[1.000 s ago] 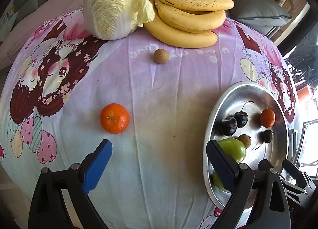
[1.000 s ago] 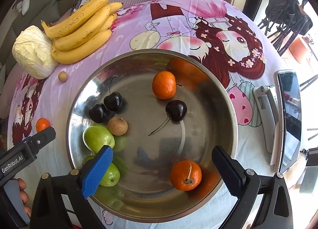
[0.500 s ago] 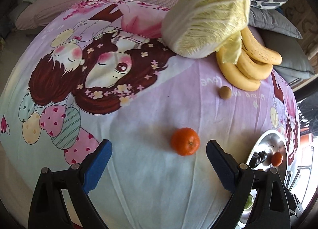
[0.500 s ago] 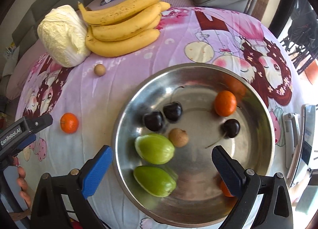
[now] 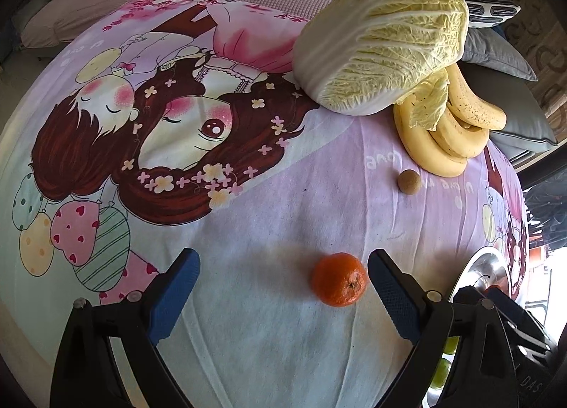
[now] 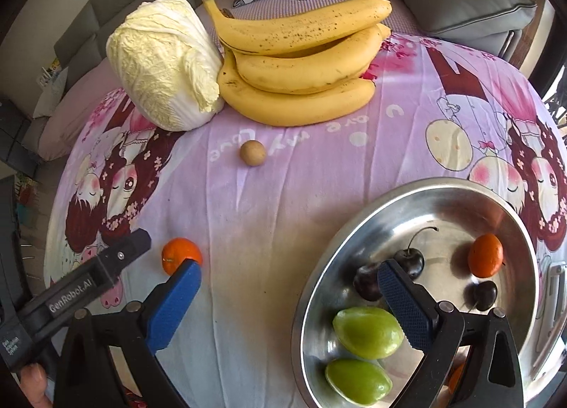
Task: Organize fruits
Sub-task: 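Close the left tool on the last tangerine while the right tool moves to the brown kiwi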
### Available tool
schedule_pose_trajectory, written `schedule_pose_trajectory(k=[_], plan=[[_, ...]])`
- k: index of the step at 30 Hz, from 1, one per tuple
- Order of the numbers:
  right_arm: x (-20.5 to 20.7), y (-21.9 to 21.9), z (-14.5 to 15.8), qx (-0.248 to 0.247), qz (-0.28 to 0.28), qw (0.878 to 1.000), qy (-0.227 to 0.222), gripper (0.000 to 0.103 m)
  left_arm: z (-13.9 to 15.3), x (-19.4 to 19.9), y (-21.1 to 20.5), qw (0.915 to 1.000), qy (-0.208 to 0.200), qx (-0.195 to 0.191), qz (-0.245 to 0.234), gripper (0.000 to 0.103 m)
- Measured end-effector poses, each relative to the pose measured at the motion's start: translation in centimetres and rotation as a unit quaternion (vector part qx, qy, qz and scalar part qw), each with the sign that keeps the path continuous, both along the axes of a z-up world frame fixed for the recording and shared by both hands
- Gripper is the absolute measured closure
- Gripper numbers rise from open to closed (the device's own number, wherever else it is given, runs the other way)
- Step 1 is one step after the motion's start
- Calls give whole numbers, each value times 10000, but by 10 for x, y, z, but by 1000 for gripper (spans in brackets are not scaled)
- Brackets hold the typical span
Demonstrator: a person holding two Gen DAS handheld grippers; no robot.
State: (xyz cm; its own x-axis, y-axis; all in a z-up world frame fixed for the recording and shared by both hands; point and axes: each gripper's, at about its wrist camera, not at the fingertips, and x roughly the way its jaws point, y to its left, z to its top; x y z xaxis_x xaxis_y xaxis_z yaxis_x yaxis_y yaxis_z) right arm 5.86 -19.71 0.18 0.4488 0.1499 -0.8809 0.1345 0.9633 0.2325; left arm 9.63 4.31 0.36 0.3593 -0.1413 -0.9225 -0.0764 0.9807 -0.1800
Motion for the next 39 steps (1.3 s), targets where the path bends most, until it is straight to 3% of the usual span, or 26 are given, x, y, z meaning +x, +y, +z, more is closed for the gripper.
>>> schedule_pose_trajectory(k=[4, 16, 22, 29, 36, 39], plan=[[11, -1, -3, -84, 110, 9999, 25, 1, 1, 1, -6, 9999, -144, 25, -70, 7], [22, -9, -11, 78, 117, 9999, 52, 1, -15, 7, -15, 9983, 295, 415, -290, 7], [24, -10, -14, 104, 144, 9998, 72, 1, -19, 9, -21, 9982, 318, 310, -397, 8], [33, -14, -5, 159, 66, 9998, -80, 1, -27, 10, -28, 9962, 554, -268, -624, 38], [60, -7, 1, 153, 144, 9995, -241, 3, -29, 11, -34, 9940, 619, -452, -786, 52], [72, 1, -4, 92, 258, 9994, -189, 12, -34, 14, -53, 9928, 666, -418, -899, 58]])
